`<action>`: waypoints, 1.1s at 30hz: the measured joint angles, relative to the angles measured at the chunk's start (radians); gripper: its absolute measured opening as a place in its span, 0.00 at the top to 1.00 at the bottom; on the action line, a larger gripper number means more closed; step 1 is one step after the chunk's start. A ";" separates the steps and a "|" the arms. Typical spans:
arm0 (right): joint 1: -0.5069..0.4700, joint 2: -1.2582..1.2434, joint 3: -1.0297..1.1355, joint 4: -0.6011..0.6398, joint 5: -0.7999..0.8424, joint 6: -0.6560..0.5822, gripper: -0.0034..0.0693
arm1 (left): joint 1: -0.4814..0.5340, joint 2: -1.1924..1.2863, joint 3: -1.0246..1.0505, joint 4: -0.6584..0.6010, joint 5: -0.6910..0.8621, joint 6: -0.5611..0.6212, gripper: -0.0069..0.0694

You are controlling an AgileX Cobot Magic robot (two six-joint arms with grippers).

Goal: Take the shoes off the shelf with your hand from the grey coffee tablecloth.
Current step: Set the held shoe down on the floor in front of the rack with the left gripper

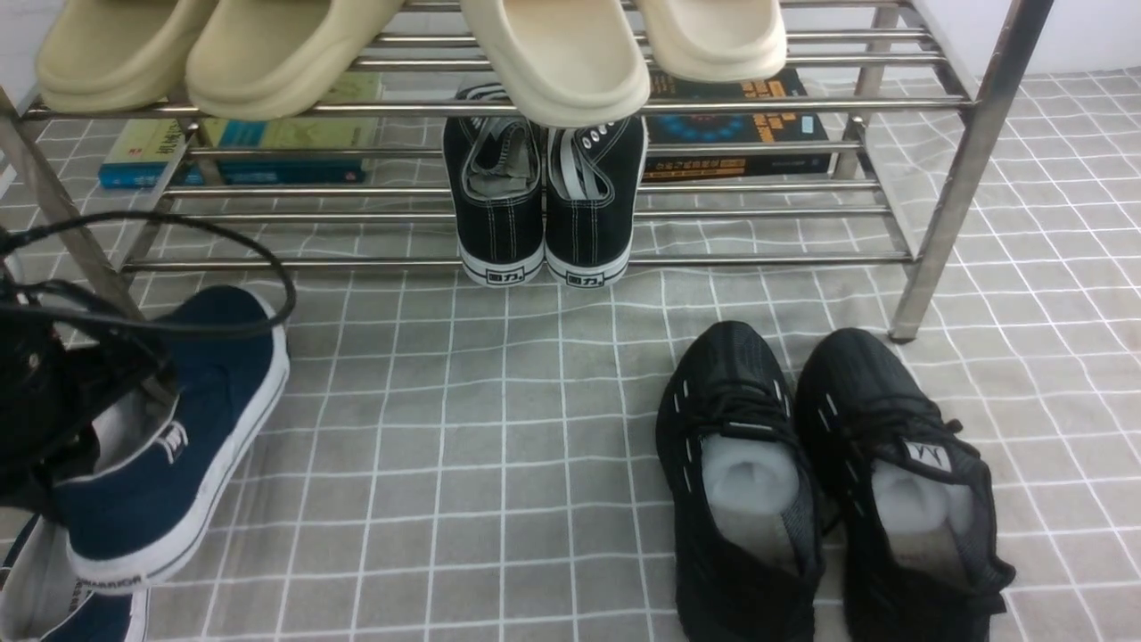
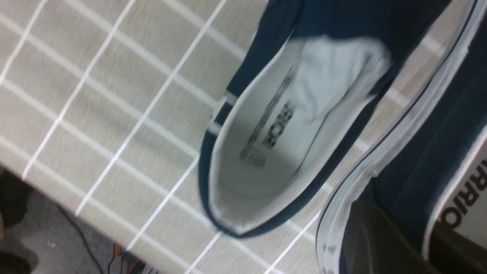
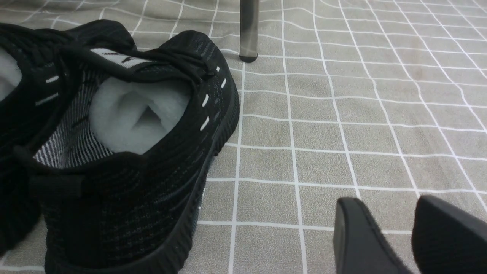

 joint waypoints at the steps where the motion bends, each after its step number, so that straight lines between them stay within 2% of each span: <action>1: 0.000 0.000 0.000 0.000 0.000 0.000 0.62 | 0.000 -0.004 0.009 -0.004 -0.002 0.000 0.87; 11: 0.000 0.000 0.000 0.000 0.000 0.000 0.62 | 0.000 -0.010 0.131 -0.105 -0.154 0.000 0.86; 16: 0.000 0.000 0.000 0.000 0.000 0.000 0.62 | 0.000 -0.011 0.135 -0.105 -0.156 0.004 0.86; 22: 0.000 0.000 0.000 0.000 0.000 0.000 0.62 | 0.000 -0.061 0.135 -0.139 -0.157 0.062 0.86; 33: 0.000 0.000 0.000 0.000 0.000 0.000 0.62 | 0.000 -0.090 0.138 -0.157 -0.135 0.071 0.86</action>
